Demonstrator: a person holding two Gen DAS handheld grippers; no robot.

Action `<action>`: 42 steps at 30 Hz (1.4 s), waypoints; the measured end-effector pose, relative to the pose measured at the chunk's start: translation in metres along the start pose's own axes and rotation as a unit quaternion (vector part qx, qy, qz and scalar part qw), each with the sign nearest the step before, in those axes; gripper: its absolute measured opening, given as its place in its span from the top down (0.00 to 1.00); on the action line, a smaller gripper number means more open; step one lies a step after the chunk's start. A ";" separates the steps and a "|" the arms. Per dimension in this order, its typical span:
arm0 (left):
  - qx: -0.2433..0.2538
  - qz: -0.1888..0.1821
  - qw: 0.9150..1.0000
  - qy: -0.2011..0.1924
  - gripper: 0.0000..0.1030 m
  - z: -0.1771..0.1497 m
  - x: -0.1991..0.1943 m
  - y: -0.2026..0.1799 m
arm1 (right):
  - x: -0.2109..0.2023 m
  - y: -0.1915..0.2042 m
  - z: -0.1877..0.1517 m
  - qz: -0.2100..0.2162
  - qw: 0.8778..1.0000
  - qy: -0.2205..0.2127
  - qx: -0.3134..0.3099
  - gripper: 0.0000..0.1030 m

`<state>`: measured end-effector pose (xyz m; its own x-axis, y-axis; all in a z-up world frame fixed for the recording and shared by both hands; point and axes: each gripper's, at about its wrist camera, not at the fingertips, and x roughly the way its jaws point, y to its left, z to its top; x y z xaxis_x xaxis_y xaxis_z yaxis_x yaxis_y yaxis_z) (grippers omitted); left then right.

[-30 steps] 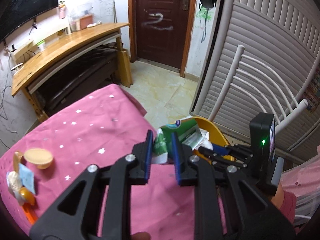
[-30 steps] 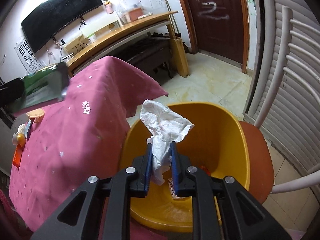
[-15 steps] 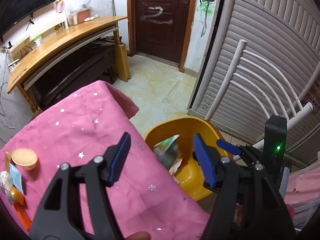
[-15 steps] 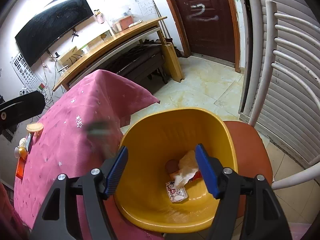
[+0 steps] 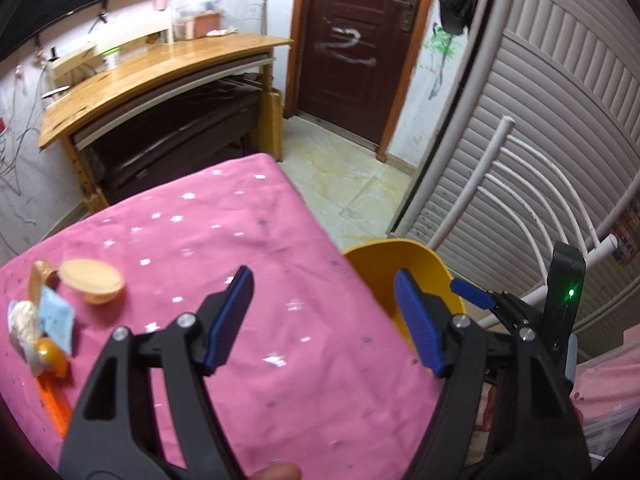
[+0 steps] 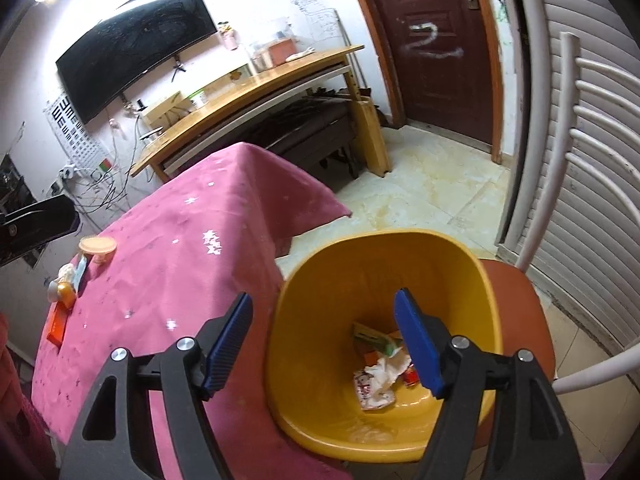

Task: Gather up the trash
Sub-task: 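Move both grippers back over the remaining trash, then grasp the blue-white tube with the left gripper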

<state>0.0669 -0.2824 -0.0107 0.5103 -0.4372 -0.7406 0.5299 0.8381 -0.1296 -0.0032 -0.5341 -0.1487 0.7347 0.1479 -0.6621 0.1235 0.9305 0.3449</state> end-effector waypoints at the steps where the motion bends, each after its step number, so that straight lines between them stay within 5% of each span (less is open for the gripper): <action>1: -0.004 0.003 1.000 -0.003 0.32 -0.001 -0.004 0.006 | 0.001 0.005 0.001 -0.001 1.000 0.001 -0.004 0.34; 18: -0.111 0.081 0.989 -0.055 0.30 -0.026 -0.083 0.142 | 0.007 0.142 0.017 0.063 0.990 0.004 -0.124 0.29; 27: -0.187 0.168 0.966 -0.062 0.27 -0.047 -0.114 0.237 | 0.029 0.231 0.011 0.103 0.974 0.031 -0.202 0.29; 30: -0.209 0.199 0.956 -0.059 0.18 -0.056 -0.119 0.266 | 0.032 0.255 0.009 0.109 0.969 0.034 -0.221 0.29; 42: -0.251 0.198 0.947 -0.010 0.18 -0.064 -0.090 0.320 | 0.040 0.332 0.013 0.131 0.951 0.039 -0.276 0.29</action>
<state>0.1474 0.0458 -0.0279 0.6177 -0.0577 -0.7843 -0.0927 0.9850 -0.1455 0.0758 -0.2240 -0.0521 0.6379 0.4030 -0.6563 -0.4414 0.8896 0.1173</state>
